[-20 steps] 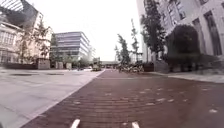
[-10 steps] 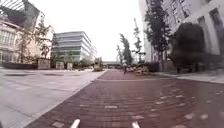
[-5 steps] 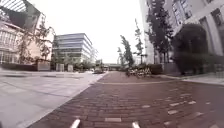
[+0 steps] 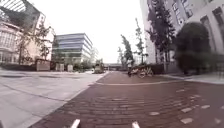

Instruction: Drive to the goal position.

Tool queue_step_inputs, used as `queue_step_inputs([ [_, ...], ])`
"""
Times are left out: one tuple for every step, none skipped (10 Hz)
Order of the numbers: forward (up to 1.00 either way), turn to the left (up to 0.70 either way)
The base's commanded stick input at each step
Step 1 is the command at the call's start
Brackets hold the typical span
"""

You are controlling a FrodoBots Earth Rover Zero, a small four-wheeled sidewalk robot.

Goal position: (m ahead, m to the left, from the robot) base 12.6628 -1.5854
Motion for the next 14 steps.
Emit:
queue_step_inputs([
  [0.7,0.0],
  [0.7,0.0],
  [0.7,0.0],
  [0.7,0.0],
  [0.7,0.0],
  [0.7,0.0],
  [0.7,0.0],
  [0.7,0.0],
  [0.7,0.0],
  [0.7,0.0],
  [0.7,0.0],
  [0.7,-0.11],
  [0.7,-0.14],
  [0.7,-0.14],
])
